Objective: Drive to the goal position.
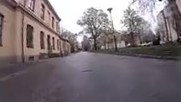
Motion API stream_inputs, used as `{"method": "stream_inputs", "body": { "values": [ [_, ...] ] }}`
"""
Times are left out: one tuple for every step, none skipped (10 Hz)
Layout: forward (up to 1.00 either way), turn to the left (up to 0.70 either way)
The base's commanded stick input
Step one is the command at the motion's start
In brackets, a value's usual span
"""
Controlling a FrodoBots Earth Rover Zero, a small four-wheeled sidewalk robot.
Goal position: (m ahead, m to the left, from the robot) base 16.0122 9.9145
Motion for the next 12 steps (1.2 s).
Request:
{"method": "stream_inputs", "body": {
  "values": [
    [1.00,0.00],
    [1.00,0.00],
    [1.00,0.00],
    [1.00,0.00],
    [1.00,0.00],
    [1.00,0.00],
    [1.00,0.00],
    [1.00,0.00],
    [1.00,0.06],
    [1.00,0.35],
    [1.00,0.40],
    [1.00,0.40]
  ]
}}
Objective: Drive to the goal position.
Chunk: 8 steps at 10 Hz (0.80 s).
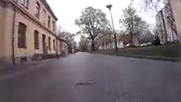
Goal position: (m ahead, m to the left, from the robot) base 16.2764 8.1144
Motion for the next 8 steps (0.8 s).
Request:
{"method": "stream_inputs", "body": {
  "values": [
    [1.00,0.23],
    [1.00,0.02],
    [1.00,0.00],
    [1.00,0.00],
    [1.00,0.00],
    [1.00,0.00],
    [1.00,0.00],
    [1.00,0.00]
  ]
}}
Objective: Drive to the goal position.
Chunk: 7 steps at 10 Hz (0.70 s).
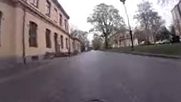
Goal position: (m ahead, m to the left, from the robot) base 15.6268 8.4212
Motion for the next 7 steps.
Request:
{"method": "stream_inputs", "body": {
  "values": [
    [1.00,0.00],
    [1.00,0.00],
    [1.00,0.00],
    [1.00,0.00],
    [1.00,0.00],
    [1.00,0.00],
    [1.00,0.00]
  ]
}}
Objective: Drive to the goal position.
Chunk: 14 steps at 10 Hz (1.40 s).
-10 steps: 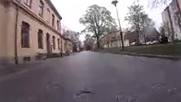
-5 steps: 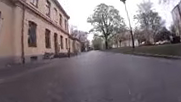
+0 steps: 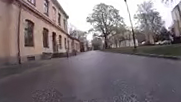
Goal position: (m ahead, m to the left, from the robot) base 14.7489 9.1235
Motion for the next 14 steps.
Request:
{"method": "stream_inputs", "body": {
  "values": [
    [1.00,0.00],
    [1.00,0.00],
    [1.00,0.00],
    [1.00,0.00],
    [1.00,0.00],
    [1.00,0.00],
    [1.00,0.00],
    [1.00,0.00],
    [1.00,0.00],
    [1.00,0.00],
    [1.00,0.00],
    [1.00,0.00],
    [1.00,0.00],
    [1.00,0.00]
  ]
}}
